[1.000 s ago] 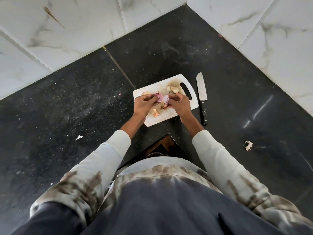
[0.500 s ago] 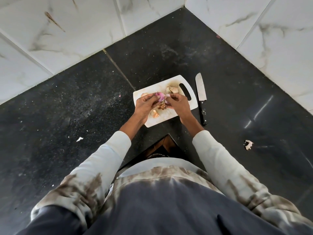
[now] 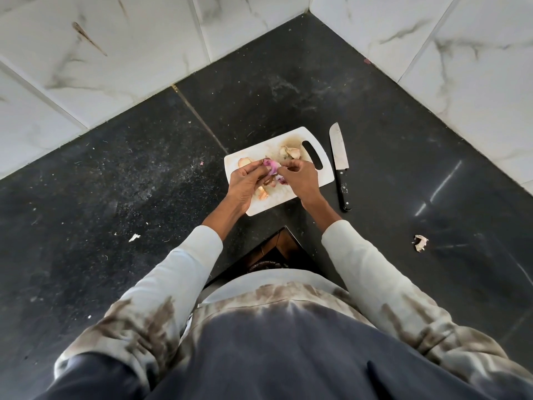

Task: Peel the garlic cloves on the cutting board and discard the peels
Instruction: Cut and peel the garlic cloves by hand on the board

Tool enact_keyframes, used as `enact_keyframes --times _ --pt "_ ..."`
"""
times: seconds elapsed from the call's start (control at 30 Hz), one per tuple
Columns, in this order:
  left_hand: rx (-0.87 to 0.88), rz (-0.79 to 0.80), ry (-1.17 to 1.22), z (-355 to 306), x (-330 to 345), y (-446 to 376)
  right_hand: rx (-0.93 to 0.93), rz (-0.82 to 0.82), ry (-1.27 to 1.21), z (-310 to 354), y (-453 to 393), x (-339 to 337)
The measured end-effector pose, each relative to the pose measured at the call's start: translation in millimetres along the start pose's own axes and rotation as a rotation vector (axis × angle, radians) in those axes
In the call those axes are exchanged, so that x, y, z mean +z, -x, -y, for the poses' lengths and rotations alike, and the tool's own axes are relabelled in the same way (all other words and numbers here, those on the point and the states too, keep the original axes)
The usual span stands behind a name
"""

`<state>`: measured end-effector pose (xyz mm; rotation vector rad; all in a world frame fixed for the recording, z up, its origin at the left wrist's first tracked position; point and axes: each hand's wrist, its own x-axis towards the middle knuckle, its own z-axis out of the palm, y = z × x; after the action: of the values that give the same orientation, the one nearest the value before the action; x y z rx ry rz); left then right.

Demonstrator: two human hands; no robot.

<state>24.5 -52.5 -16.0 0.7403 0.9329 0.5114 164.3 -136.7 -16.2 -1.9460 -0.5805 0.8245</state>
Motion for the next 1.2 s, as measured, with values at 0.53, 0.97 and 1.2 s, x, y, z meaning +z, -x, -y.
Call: enact_keyframes --times 0.53,0.97,1.2 --pt "0.073 -0.24 -0.014 8 23 3 -0.108 -0.107 -0.002 4 15 1" --pt "0.16 -0.241 -0.452 13 21 0 -0.061 -0.151 0.075 3 11 7" --pt "0.176 -0.24 -0.446 15 19 2 -0.009 -0.154 0.064 -3 10 5"
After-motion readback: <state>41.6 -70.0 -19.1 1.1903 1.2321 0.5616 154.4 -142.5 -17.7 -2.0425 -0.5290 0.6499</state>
